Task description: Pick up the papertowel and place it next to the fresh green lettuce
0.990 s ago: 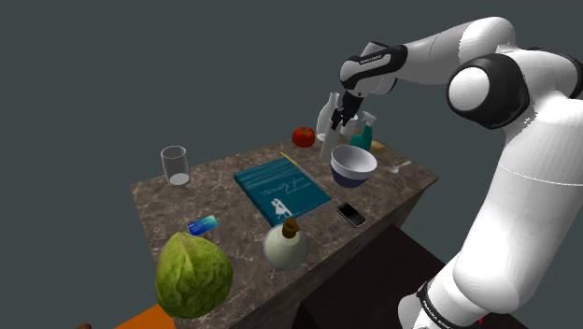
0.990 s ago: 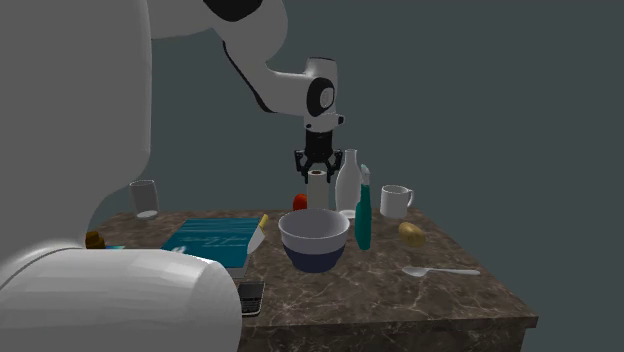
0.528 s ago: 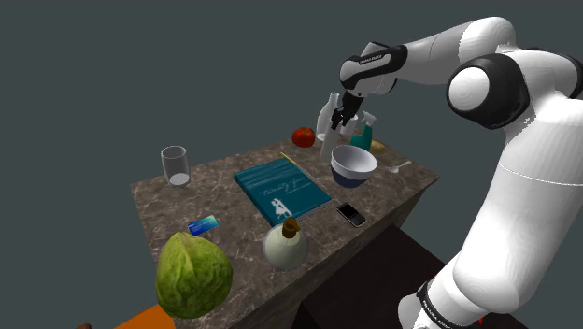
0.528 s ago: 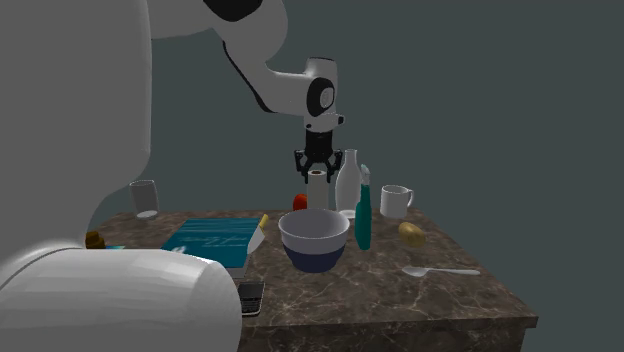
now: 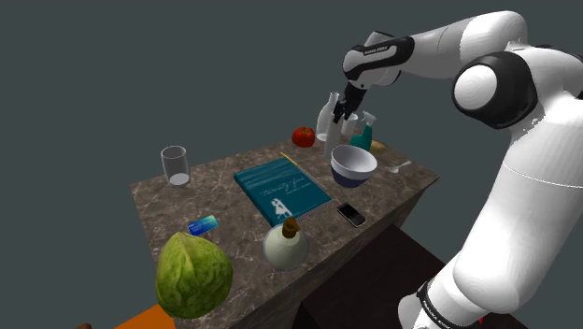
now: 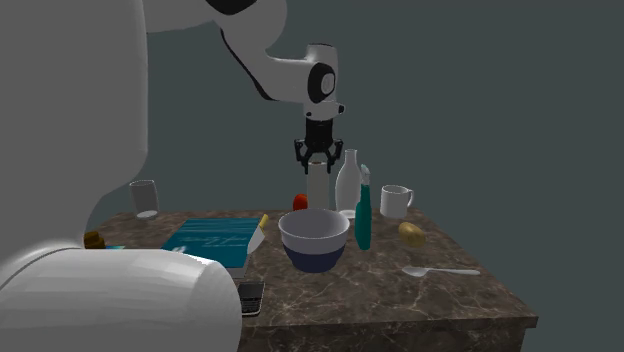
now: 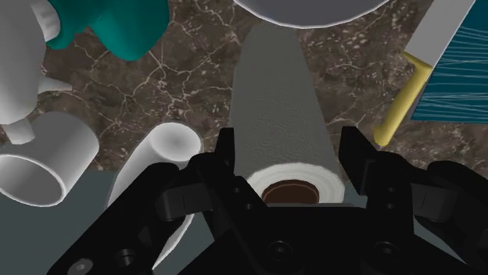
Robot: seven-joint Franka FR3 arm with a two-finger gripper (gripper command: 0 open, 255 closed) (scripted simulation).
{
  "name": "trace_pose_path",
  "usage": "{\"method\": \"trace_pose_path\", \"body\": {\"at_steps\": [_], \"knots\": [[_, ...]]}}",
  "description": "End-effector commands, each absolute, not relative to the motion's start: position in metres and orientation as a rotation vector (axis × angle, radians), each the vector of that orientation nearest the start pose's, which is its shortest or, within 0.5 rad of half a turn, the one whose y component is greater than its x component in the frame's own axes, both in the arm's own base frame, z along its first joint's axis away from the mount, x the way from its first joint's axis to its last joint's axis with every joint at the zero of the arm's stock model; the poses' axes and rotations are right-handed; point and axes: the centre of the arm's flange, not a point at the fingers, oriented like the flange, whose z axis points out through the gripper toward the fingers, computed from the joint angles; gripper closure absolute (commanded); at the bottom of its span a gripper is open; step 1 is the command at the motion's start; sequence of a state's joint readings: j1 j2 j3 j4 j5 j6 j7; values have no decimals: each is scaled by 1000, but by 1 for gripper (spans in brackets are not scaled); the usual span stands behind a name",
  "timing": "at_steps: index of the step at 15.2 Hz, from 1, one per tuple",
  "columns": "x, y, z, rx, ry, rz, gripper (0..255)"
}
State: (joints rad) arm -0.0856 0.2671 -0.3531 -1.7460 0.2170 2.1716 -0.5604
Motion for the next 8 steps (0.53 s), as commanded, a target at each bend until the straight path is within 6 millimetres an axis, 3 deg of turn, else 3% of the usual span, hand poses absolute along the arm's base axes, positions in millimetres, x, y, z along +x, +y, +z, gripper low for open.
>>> {"method": "trace_pose_path", "body": {"at_steps": [1,8], "knots": [[598,-251,455,-3123,-53,-318,255],[598,-251,492,-3123,-53,-318,255]]}}
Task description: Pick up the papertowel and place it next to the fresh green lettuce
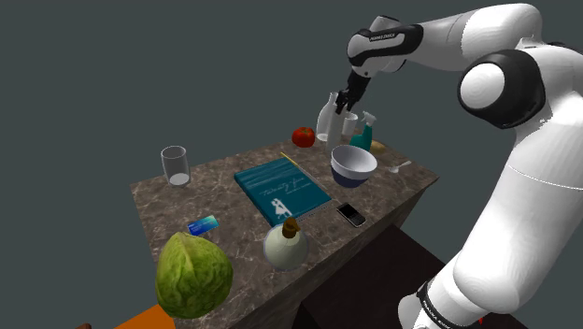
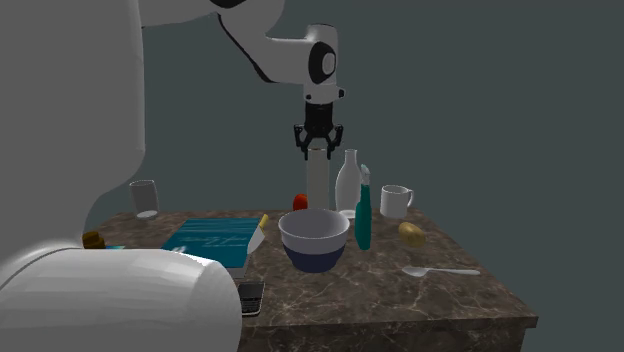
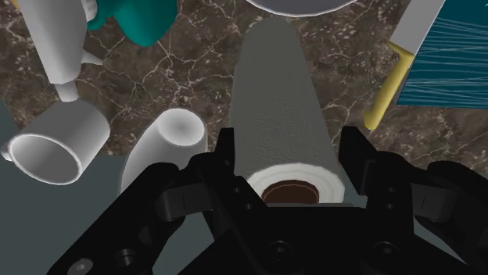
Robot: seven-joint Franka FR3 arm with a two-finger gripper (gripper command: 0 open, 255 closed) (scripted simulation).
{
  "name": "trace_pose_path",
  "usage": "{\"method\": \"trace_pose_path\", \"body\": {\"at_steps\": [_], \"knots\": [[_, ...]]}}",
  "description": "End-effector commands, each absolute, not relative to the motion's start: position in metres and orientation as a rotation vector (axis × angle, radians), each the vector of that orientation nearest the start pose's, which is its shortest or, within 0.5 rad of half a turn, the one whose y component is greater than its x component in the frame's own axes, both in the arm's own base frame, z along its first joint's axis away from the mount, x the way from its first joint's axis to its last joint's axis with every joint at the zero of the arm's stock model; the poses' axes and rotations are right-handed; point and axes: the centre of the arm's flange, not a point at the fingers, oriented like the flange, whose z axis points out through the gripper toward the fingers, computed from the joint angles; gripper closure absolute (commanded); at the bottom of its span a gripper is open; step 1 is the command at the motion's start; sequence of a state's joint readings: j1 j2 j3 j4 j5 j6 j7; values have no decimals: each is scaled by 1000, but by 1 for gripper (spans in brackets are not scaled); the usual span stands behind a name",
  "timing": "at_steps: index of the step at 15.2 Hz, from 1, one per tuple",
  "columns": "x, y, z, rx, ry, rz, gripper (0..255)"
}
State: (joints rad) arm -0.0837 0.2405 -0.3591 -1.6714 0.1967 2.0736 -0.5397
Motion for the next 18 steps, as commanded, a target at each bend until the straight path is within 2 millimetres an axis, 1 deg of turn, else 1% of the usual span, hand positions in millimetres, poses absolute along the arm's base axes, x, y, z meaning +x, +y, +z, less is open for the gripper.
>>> {"method": "trace_pose_path", "body": {"at_steps": [1,18], "knots": [[598,-251,498,-3123,-53,-318,255],[598,-251,587,-3123,-53,-318,255]]}}
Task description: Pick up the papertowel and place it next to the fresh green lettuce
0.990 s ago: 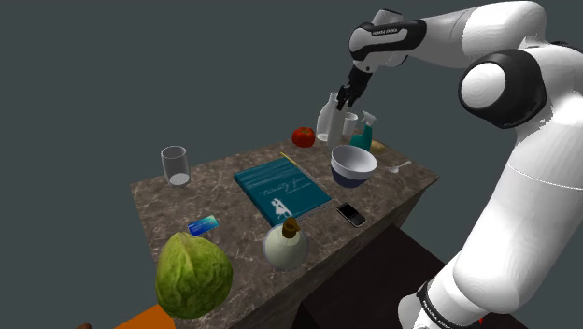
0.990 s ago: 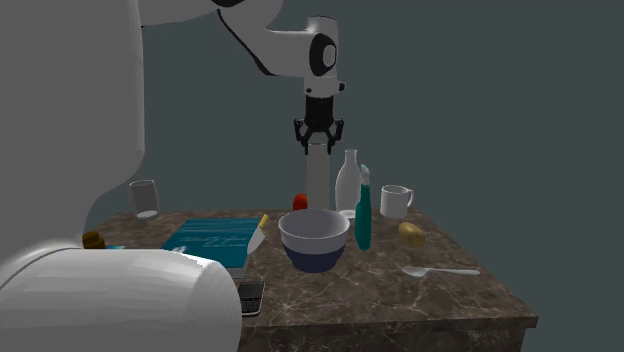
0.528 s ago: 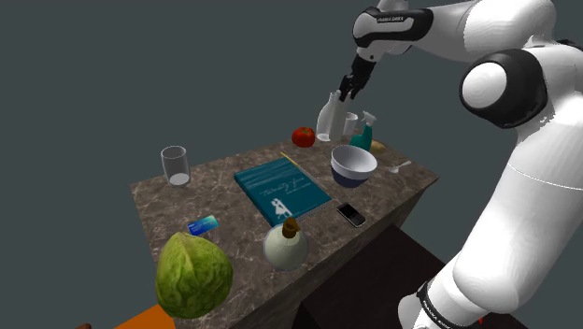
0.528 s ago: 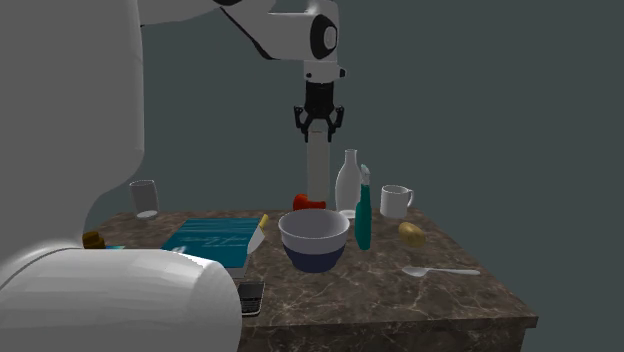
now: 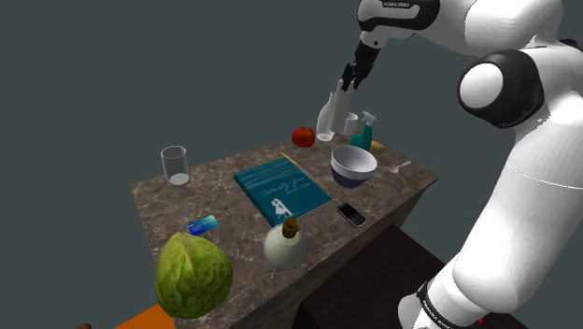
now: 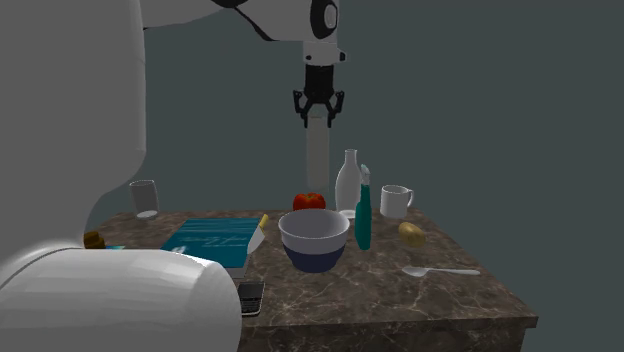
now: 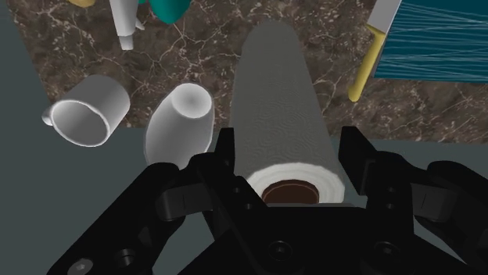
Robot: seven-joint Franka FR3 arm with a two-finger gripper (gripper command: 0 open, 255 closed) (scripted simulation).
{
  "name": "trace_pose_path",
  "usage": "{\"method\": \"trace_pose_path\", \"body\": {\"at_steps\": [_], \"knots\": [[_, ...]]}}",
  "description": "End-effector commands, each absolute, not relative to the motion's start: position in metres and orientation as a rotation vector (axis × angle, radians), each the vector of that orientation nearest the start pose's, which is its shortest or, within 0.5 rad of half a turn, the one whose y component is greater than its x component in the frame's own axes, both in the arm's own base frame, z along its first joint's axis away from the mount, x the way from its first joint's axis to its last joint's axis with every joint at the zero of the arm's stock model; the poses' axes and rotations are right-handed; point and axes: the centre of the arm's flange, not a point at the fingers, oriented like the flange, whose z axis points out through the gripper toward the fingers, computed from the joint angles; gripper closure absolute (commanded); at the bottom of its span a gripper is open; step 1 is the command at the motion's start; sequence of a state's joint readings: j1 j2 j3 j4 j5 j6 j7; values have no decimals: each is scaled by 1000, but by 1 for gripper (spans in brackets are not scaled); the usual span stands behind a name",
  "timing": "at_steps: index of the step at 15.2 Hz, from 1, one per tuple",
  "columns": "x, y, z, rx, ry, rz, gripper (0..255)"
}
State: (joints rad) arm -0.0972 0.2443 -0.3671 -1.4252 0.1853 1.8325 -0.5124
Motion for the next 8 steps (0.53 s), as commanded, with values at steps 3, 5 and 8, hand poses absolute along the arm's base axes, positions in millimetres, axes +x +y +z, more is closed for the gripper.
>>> {"method": "trace_pose_path", "body": {"at_steps": [3,5,8], "knots": [[598,-251,603,-3123,-53,-318,255],[598,-251,614,-3123,-53,-318,255],[598,-251,630,-3123,-53,-318,255]]}}
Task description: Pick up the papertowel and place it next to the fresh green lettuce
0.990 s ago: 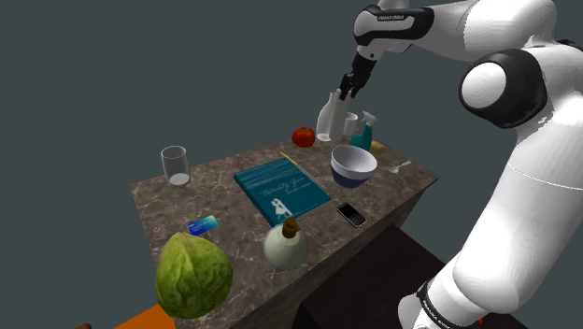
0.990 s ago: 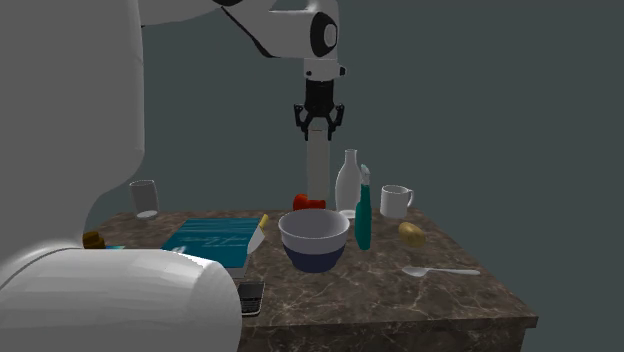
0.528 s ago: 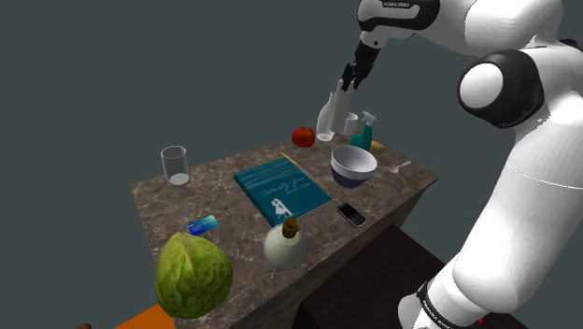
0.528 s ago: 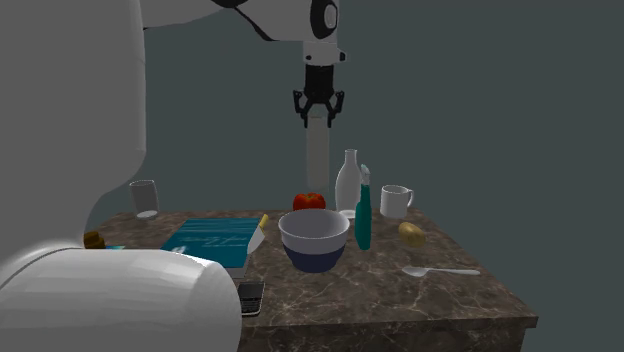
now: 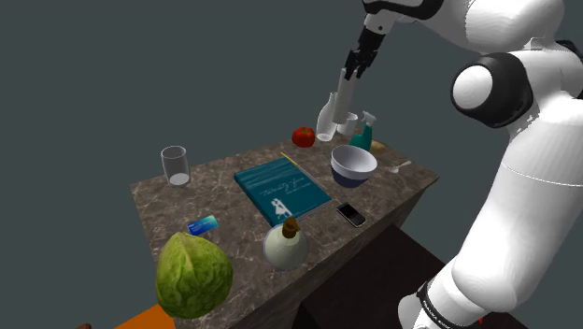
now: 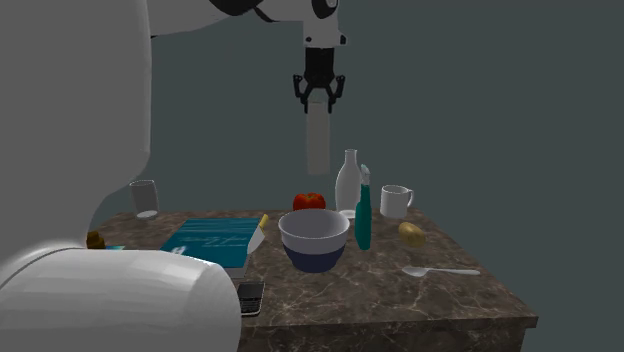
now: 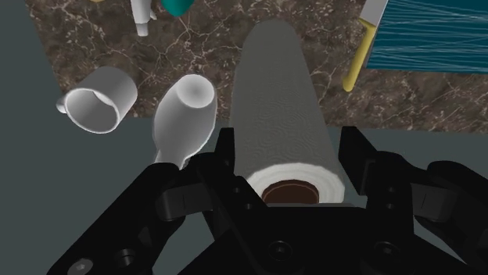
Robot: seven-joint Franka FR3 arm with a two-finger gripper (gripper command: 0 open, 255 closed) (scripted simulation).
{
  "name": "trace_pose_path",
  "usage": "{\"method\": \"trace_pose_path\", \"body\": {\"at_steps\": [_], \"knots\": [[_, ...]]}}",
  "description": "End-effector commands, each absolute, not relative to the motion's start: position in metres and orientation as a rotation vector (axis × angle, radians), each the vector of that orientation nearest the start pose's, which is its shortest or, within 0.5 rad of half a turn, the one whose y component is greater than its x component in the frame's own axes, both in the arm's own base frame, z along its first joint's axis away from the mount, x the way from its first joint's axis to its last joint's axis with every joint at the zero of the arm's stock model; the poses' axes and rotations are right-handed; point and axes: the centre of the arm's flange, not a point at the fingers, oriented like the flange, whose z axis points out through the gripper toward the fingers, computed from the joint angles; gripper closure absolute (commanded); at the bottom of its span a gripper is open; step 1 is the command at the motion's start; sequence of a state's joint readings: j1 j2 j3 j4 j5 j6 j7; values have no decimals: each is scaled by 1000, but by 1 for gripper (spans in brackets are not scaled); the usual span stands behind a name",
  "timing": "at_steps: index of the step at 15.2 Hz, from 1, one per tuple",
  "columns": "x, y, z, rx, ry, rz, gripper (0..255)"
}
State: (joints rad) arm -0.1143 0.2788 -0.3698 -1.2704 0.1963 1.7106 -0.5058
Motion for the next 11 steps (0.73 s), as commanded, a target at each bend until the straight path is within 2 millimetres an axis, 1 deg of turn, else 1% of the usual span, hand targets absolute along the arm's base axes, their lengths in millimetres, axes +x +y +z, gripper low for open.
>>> {"method": "trace_pose_path", "body": {"at_steps": [1,11], "knots": [[598,-251,635,-3123,-53,-318,255],[598,-251,688,-3123,-53,-318,255]]}}
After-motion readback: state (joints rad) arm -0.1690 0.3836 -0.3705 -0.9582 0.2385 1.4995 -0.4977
